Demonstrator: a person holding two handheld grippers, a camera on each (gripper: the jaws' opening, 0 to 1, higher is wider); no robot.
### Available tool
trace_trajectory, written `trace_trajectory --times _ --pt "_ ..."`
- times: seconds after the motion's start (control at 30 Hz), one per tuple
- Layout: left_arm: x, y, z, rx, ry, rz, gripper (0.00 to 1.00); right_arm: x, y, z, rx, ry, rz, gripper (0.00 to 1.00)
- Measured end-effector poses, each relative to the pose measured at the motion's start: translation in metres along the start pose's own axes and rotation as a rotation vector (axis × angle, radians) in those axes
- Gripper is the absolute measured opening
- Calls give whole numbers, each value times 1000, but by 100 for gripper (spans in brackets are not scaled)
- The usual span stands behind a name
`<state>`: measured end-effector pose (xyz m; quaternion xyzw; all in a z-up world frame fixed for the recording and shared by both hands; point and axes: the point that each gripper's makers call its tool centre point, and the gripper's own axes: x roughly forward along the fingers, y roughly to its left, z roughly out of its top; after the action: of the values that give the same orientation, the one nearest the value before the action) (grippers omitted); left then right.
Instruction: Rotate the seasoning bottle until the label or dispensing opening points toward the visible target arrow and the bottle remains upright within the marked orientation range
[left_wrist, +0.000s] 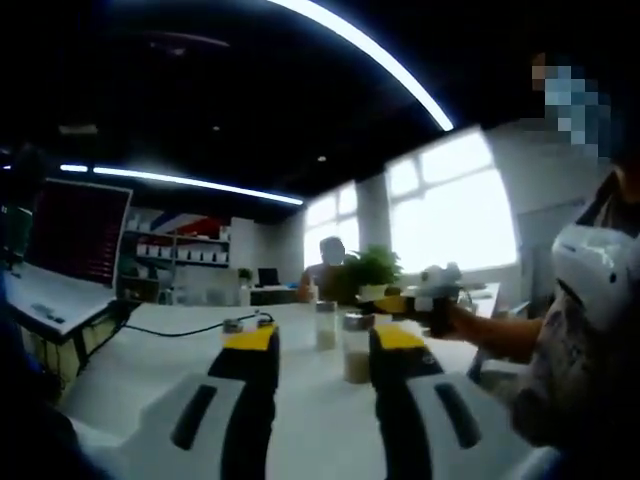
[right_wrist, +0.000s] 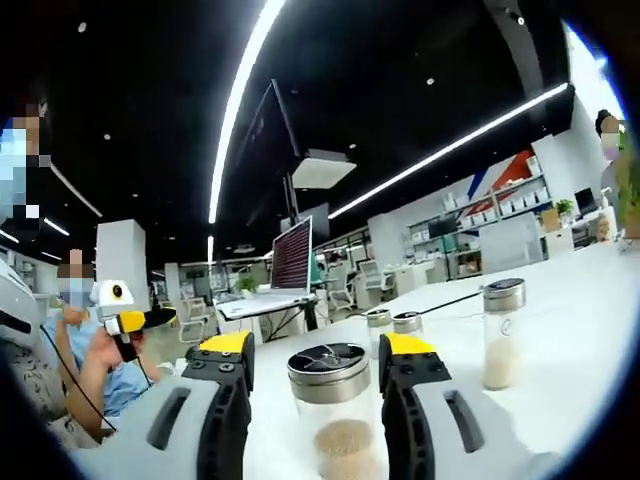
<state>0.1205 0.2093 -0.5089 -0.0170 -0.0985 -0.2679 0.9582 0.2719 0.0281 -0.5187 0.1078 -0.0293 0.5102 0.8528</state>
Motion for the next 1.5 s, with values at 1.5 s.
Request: trace_trajectory --times 1.5 --pt "-4 4 -7 -7 11 19 38 14 14 -34 14 157 120 38"
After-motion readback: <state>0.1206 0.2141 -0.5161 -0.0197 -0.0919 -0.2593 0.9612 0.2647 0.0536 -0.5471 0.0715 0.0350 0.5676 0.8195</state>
